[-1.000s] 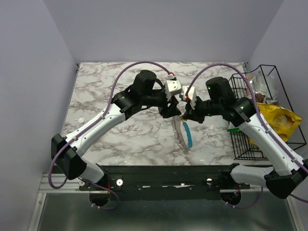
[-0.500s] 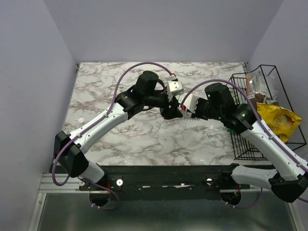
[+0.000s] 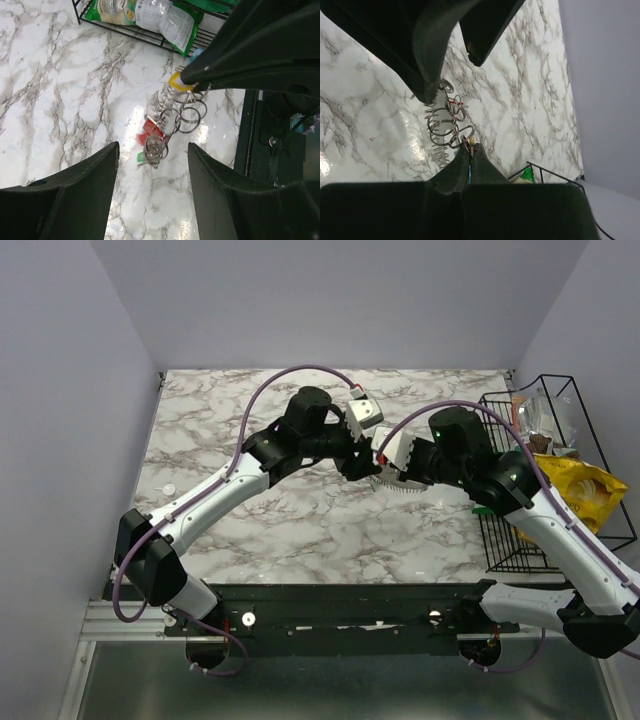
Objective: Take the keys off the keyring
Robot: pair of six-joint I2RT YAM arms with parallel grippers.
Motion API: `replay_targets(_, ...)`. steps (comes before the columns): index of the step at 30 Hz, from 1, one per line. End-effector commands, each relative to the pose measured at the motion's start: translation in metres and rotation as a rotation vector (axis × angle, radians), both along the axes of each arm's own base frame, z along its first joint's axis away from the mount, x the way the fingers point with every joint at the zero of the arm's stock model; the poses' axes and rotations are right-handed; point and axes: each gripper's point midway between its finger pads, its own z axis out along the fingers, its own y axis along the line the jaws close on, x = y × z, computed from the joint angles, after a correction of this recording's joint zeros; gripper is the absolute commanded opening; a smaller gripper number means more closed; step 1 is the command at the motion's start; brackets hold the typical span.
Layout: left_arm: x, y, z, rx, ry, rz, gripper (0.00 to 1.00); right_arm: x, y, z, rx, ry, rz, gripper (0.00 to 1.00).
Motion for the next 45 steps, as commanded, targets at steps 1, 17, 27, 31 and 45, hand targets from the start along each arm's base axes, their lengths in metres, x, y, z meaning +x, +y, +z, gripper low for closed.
replay_targets(1, -0.010, 0.004, 0.010, -0.068, 0.062, -0.063, 0.66, -0.016, 0.012, 0.022, 0.095, -0.018, 0.085, 0.01)
replay_targets(17, -0.039, 0.007, 0.054, -0.207, 0.103, -0.244, 0.67, -0.039, 0.033, 0.007, 0.160, 0.106, 0.197, 0.01)
replay_targets(27, -0.052, -0.004, 0.055, -0.215, 0.125, -0.305, 0.60, -0.041, 0.042, 0.001, 0.183, 0.160, 0.209, 0.01)
replay_targets(31, -0.057, -0.006, 0.053, -0.222, 0.148, -0.326, 0.57, -0.043, 0.044, 0.002, 0.212, 0.184, 0.220, 0.01)
replay_targets(45, -0.071, -0.008, 0.041, -0.199, 0.160, -0.380, 0.43, -0.039, 0.043, 0.009, 0.262, 0.184, 0.198, 0.01)
